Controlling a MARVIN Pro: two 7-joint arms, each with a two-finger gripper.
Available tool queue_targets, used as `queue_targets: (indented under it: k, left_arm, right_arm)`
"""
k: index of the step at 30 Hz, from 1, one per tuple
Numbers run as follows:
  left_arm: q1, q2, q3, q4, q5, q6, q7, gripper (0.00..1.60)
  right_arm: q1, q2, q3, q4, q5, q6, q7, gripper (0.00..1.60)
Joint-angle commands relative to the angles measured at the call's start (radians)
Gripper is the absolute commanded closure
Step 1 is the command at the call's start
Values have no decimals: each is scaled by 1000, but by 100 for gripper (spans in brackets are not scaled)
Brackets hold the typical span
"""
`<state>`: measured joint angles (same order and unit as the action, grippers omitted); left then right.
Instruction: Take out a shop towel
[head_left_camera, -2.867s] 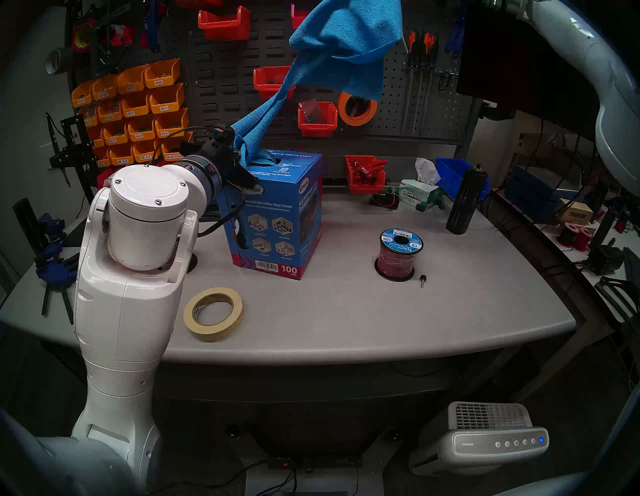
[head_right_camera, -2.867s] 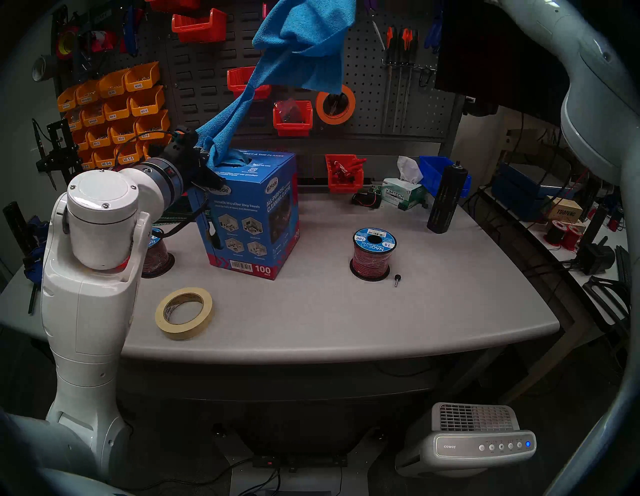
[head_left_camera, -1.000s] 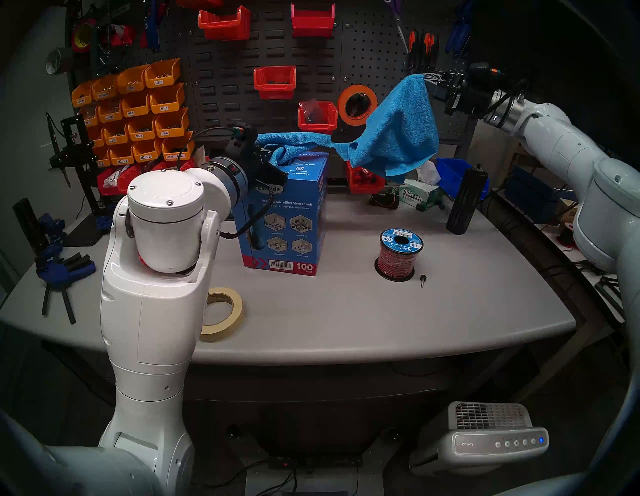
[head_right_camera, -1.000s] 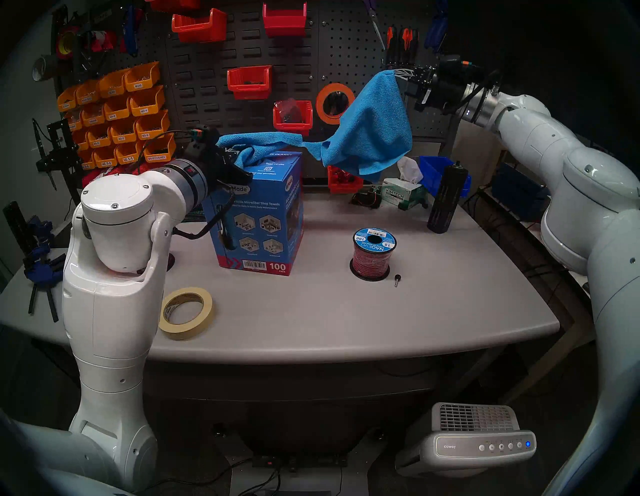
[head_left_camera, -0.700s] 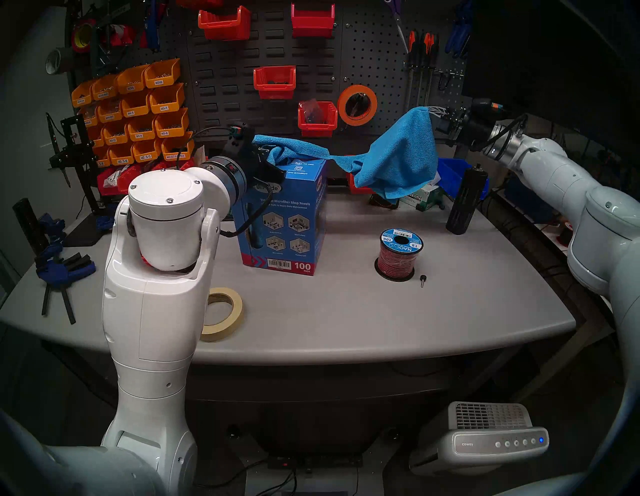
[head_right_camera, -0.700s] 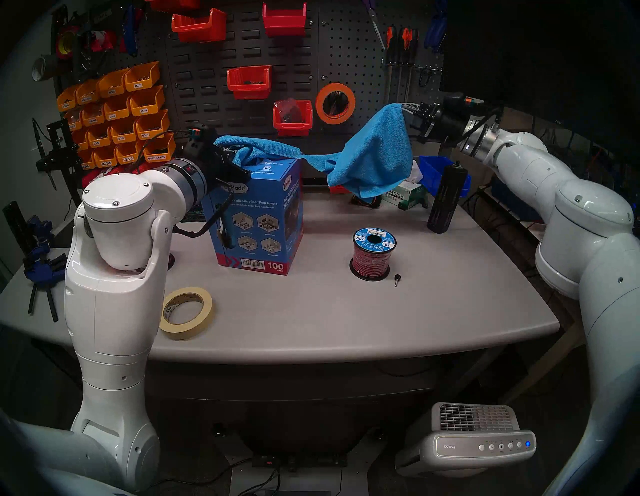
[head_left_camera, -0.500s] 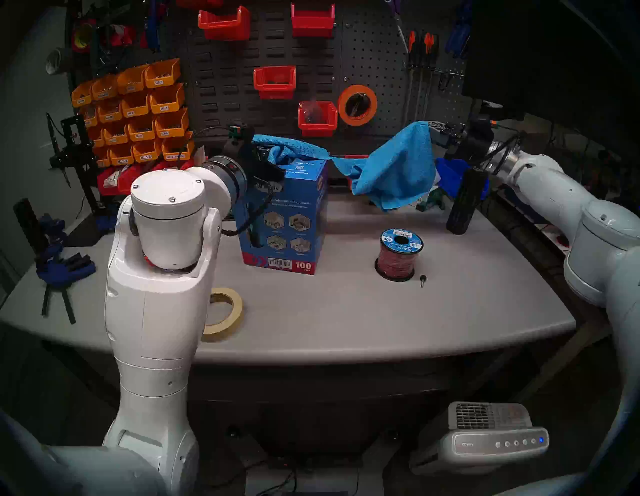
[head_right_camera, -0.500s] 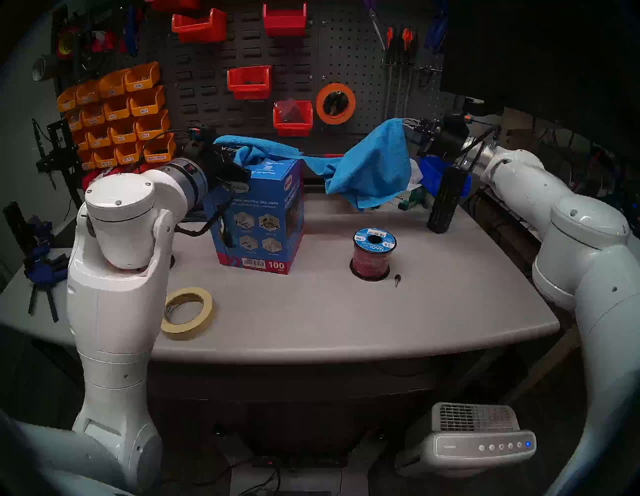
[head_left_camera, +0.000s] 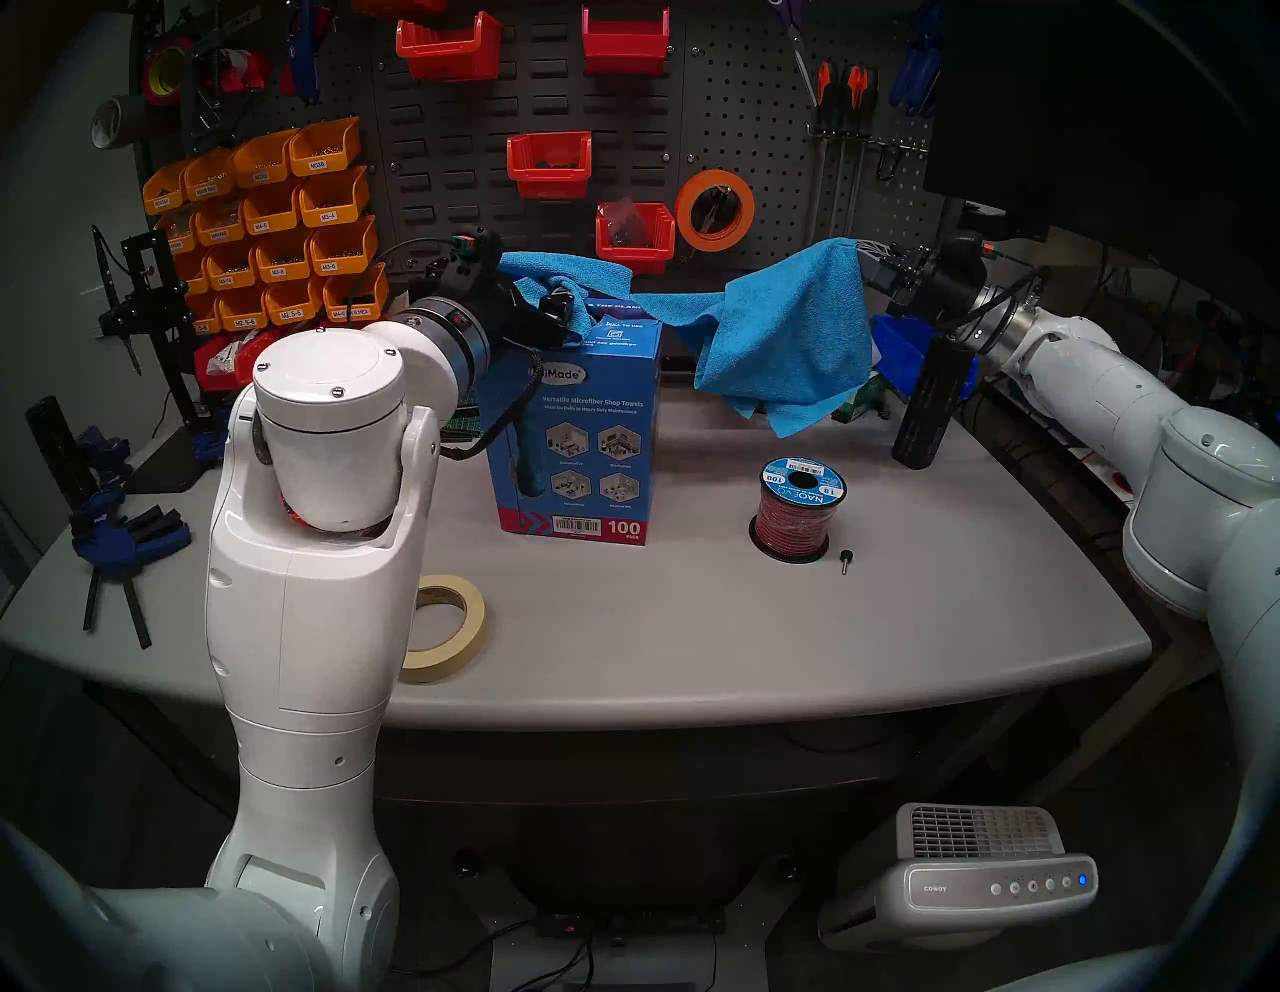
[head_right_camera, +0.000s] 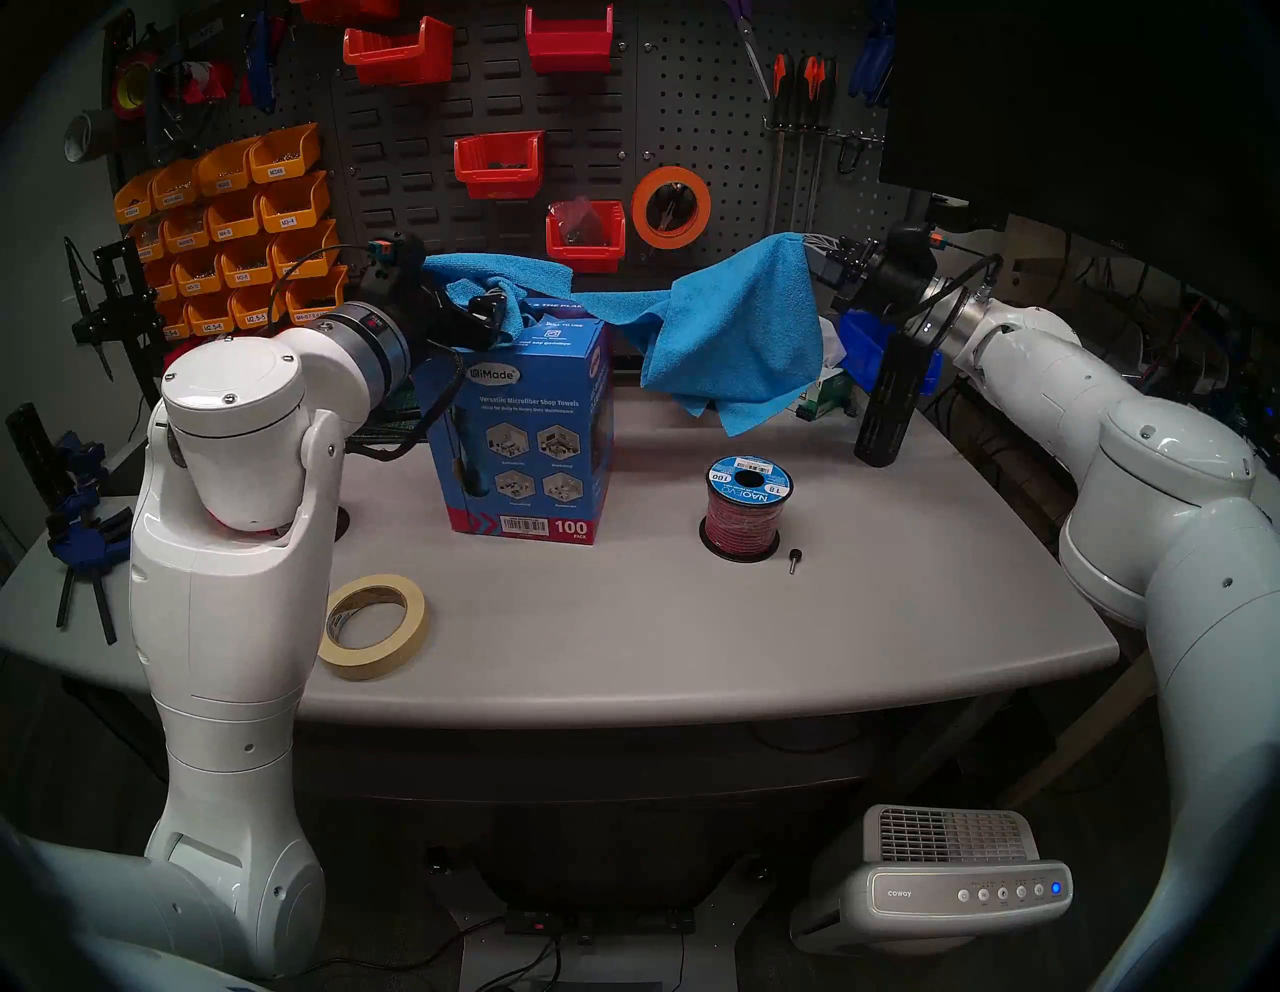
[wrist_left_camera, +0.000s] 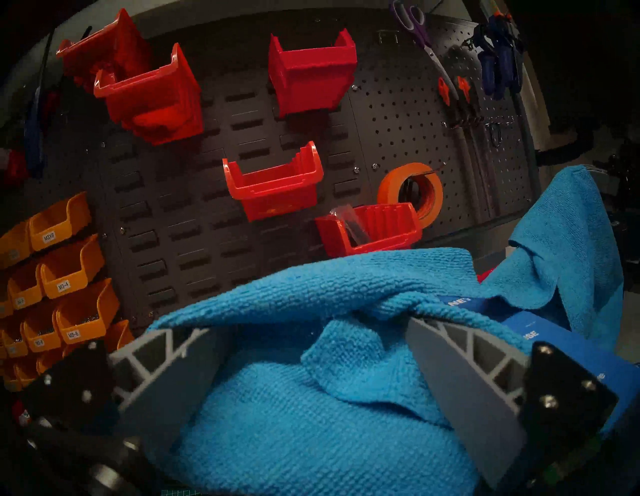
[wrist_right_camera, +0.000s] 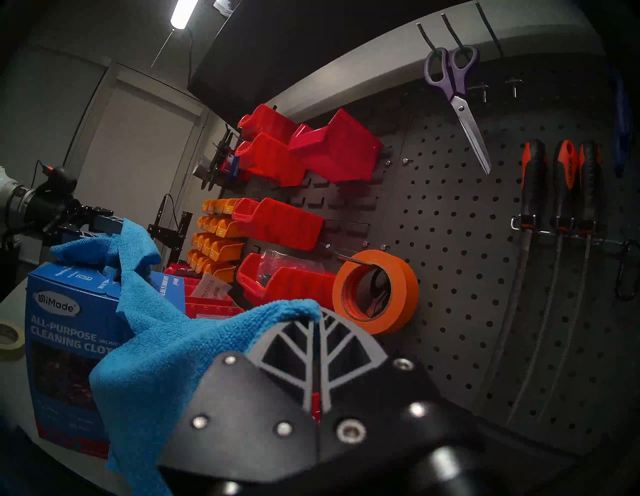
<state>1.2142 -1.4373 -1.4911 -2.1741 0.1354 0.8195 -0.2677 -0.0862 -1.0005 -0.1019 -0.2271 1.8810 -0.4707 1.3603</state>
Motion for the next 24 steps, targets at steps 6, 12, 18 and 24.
queue_targets:
  k: [6,12,18,24]
  left_arm:
    - [-133,58,14,-118,-7,-23,-66,0]
    - [-129,109,54,-146,-22,-16,-142,0]
    - [-106,185,86,-173,-30,-11,-238,0]
    - [-114,254,81,-192,-37,-11,-322,0]
  right_arm:
    - [30,-22,32,1,25,20,21,160]
    - [25,-29,40,3,29,29,32,160]
    - [22,-36,48,6,31,38,42,160]
    - [20,-42,54,13,33,47,50,160]
